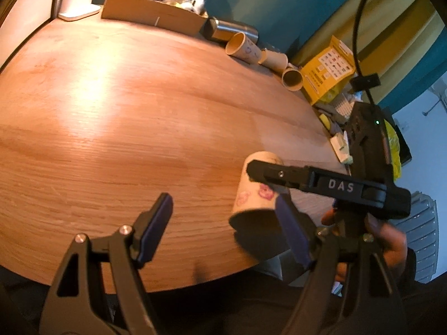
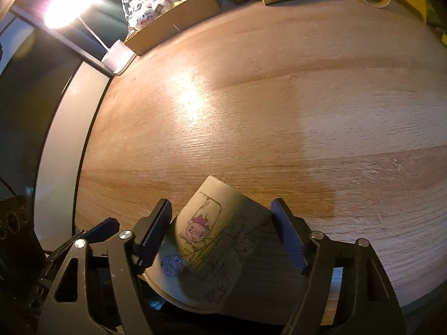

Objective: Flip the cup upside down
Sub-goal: 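Close the right tool on the paper cup while the left tool releases it, then rotate the held paper cup with the right tool to turn it over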

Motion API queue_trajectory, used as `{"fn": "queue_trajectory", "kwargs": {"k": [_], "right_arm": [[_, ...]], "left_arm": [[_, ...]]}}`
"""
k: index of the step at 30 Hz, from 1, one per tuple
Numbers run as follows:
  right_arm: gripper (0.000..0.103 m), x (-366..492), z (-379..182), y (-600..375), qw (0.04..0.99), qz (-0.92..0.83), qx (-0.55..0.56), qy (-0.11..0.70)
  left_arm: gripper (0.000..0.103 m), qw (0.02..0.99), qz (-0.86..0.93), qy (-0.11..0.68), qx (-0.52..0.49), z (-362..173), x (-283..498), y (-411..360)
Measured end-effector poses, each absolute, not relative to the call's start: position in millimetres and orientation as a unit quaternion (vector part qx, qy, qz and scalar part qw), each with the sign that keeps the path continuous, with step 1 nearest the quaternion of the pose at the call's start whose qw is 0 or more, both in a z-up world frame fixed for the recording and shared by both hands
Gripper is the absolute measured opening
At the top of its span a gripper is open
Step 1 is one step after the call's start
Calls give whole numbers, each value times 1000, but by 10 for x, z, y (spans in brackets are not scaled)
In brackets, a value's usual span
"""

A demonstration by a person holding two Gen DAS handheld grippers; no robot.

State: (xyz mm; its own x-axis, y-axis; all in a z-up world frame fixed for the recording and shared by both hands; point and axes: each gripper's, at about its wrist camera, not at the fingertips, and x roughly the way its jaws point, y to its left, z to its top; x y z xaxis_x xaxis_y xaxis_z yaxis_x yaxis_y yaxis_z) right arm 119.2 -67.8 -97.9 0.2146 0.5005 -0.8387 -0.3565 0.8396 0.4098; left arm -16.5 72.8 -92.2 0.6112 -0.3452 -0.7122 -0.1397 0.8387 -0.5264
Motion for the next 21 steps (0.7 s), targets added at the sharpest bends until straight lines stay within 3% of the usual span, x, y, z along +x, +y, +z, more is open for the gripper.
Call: {"fn": "queue_trajectory", "kwargs": {"k": [2, 8, 14, 21], "right_arm": [[66, 1185, -953, -628, 781, 276, 61, 557], [64, 1082, -683, -585, 836, 266, 27, 480], [64, 736, -451, -576, 929, 213, -112, 280], [64, 550, -767, -684, 956, 154, -187, 167]], "left_arm": [[77, 853, -62, 436, -280, -932, -180, 763], [77, 866, -48, 424, -260, -895, -190, 806], [77, 880, -34, 408, -241, -947, -202, 856], [77, 878, -27, 405, -253, -1108, -280, 904]]}}
